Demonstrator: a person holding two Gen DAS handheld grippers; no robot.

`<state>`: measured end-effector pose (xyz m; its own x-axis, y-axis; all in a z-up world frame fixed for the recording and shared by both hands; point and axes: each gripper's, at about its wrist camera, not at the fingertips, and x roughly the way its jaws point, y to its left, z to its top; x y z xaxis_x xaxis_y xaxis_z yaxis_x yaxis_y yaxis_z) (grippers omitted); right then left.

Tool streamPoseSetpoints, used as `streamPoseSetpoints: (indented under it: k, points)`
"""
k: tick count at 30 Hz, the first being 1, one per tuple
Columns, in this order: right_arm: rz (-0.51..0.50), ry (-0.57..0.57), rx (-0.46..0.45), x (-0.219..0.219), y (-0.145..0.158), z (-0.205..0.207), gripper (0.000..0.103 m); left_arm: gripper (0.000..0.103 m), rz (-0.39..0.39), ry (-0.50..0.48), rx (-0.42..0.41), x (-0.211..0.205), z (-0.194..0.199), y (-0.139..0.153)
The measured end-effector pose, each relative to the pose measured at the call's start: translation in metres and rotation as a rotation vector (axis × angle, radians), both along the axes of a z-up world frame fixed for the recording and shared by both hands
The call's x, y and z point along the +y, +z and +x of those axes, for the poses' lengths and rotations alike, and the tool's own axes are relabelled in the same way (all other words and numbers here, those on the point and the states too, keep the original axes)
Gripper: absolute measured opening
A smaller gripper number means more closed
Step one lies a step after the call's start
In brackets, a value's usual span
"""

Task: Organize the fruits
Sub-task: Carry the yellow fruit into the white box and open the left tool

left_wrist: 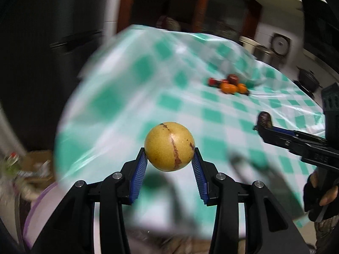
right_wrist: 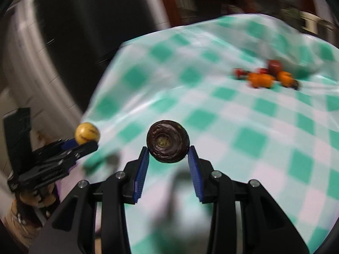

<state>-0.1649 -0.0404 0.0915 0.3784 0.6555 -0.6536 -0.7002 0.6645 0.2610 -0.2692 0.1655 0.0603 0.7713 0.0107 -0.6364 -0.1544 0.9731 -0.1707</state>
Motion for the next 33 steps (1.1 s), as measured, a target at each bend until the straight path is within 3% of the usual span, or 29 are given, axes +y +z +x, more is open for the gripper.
streamPoseSetpoints:
  k: [6,11,14,17,20,22,27,30,31,33]
  points:
    - [-0.066,0.330,-0.007,0.093,-0.005,-0.094,0.039,0.041,0.031,0.201,0.074,0.075,-0.096,-0.022]
    - [-0.235,0.593,0.033,0.172,-0.057,-0.159,0.039,0.041,0.009,0.345,0.207,0.132,-0.134,-0.076]
    - [-0.364,0.678,0.071,0.213,-0.102,-0.173,0.039,0.041,-0.036,0.387,0.290,0.165,-0.127,-0.116]
    - [-0.510,0.746,0.053,0.248,-0.147,-0.190,0.038,0.041,-0.071,0.415,0.371,0.192,-0.110,-0.155]
    - [-0.624,0.814,0.048,0.269,-0.181,-0.207,0.027,0.041,-0.070,0.406,0.445,0.203,-0.085,-0.186]
    - [-0.701,0.869,0.012,0.278,-0.197,-0.223,0.027,0.041,-0.067,0.376,0.499,0.199,-0.063,-0.205]
    - [-0.838,0.937,-0.041,0.285,-0.223,-0.246,0.027,0.041,-0.033,0.314,0.596,0.198,-0.024,-0.239]
    - [-0.850,0.955,-0.046,0.279,-0.224,-0.256,0.028,0.041,-0.021,0.304,0.609,0.200,-0.016,-0.247]
    - [-0.852,0.957,-0.046,0.278,-0.224,-0.259,0.030,0.041,-0.011,0.300,0.610,0.198,-0.014,-0.250]
    - [-0.852,0.948,-0.061,0.274,-0.222,-0.260,0.044,0.041,0.004,0.292,0.610,0.194,-0.011,-0.254]
